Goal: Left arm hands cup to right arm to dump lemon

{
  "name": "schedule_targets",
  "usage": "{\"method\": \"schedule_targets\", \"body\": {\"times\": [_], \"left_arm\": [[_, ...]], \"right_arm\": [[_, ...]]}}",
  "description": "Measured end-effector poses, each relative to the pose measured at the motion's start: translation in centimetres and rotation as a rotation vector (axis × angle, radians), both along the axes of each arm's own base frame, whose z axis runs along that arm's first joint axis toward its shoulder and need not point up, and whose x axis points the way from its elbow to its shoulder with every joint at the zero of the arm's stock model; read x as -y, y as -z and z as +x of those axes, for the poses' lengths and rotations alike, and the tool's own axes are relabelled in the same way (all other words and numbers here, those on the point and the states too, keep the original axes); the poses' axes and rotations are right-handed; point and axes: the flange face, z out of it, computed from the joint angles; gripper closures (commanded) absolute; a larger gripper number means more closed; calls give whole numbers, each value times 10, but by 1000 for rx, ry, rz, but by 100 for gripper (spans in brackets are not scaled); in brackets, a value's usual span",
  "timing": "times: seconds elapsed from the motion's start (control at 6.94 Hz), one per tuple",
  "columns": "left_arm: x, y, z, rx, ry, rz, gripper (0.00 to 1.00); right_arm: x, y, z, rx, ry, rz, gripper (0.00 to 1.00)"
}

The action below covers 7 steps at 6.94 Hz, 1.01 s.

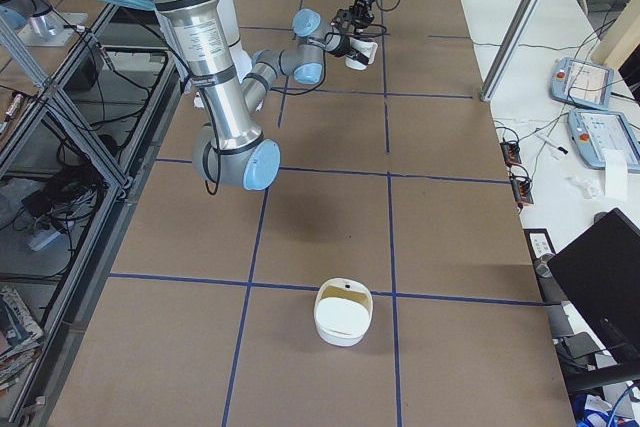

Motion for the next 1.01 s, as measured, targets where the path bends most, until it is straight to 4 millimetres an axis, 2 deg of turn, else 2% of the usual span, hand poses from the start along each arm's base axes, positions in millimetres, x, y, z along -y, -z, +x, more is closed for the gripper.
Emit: {"method": "schedule_targets", "body": {"times": [0.14,0.29,0.43,0.58,0.86,1.01], "left_arm": [[0,0,0,0,-1,0,100],[0,-1,0,0,-1,0,86],[0,0,0,-1,-1,1,29],[-1,1,0,-4,-5,1,0],[-4,4,-4,-19,-24,2,0],[-2,7,-13,-34,-34,-3,0]], "right_arm": [[0,0,0,-1,1,1,26],[0,1,0,0,1,2,56],[0,2,0,2,1,2,72],[0,2,0,3,0,1,75],[0,-1,0,0,0,-2,75],[0,-3,0,-4,0,-4,75]]}}
